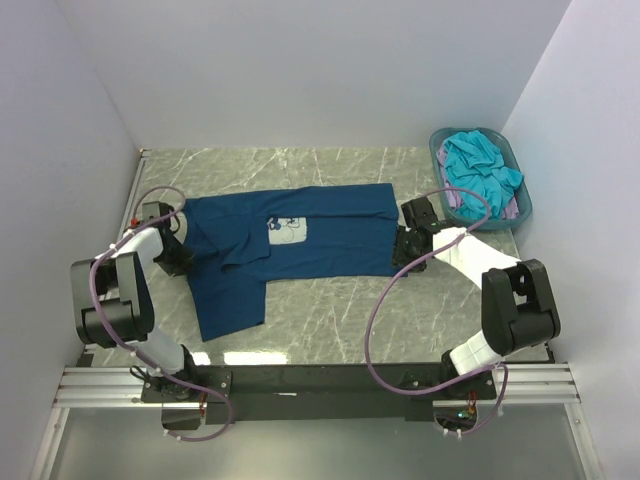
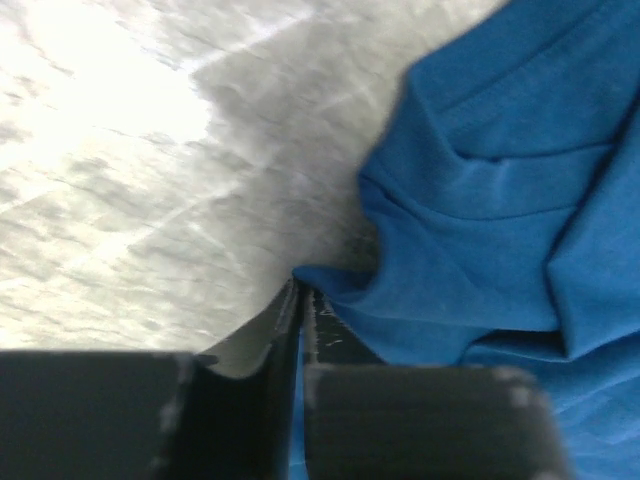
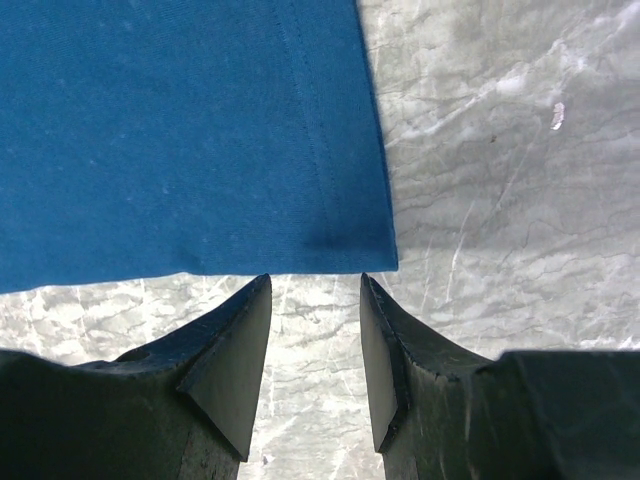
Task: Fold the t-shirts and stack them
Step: Fold the tshirt
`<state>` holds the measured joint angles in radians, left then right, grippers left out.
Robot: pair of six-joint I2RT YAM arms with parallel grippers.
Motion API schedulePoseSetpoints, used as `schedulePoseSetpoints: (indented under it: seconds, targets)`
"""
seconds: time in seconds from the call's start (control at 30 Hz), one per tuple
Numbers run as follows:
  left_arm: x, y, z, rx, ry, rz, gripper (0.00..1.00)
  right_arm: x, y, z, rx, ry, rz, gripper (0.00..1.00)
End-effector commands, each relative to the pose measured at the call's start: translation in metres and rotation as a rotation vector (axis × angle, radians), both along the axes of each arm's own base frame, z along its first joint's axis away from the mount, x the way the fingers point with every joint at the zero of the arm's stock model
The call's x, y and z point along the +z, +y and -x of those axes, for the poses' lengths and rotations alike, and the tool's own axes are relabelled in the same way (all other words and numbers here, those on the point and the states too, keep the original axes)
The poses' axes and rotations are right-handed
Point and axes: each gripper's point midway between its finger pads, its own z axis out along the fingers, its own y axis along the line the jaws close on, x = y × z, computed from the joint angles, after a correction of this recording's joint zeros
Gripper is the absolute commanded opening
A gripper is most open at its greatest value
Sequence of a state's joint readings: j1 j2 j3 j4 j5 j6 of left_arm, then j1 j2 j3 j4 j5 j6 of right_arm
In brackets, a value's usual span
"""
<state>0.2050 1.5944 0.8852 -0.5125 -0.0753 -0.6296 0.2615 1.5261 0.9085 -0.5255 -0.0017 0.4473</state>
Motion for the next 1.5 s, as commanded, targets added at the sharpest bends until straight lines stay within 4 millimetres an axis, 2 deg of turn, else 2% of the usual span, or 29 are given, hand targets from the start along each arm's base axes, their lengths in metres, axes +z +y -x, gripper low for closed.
schedulePoseSetpoints:
  seconds: [0.0,0.03,0.23,0.4,0.8,1.13,1.47]
  targets:
    - [-0.018,-0.018,0.022,-0.022,0.087,0.031,0.03,0.01,-0.009,-0.005,-0.02,-0.043,0.019,0.48]
    - [-0.018,-0.018,0.026,-0.019,0.1,0.03,0.01,0.01,-0.011,-0.005,-0.026,-0.043,0.021,0.48]
    - [-0.008,-0.014,0.045,0.0,0.11,0.004,0.01,0.008,-0.019,-0.002,-0.051,-0.037,0.036,0.48]
    - [0.0,-0.008,0.048,0.018,0.096,0.004,0.01,0.004,-0.02,-0.003,-0.066,-0.021,0.02,0.47]
    - [0.02,-0.002,0.043,0.054,0.016,0.015,0.01,0.0,-0.018,-0.009,-0.071,-0.003,0.021,0.44]
    - [0.022,-0.001,0.042,0.055,0.007,0.024,0.01,-0.02,-0.024,-0.008,-0.088,0.042,0.056,0.44]
    - [0.025,0.0,0.041,0.06,-0.001,0.029,0.01,-0.025,-0.026,-0.009,-0.081,0.053,0.077,0.44]
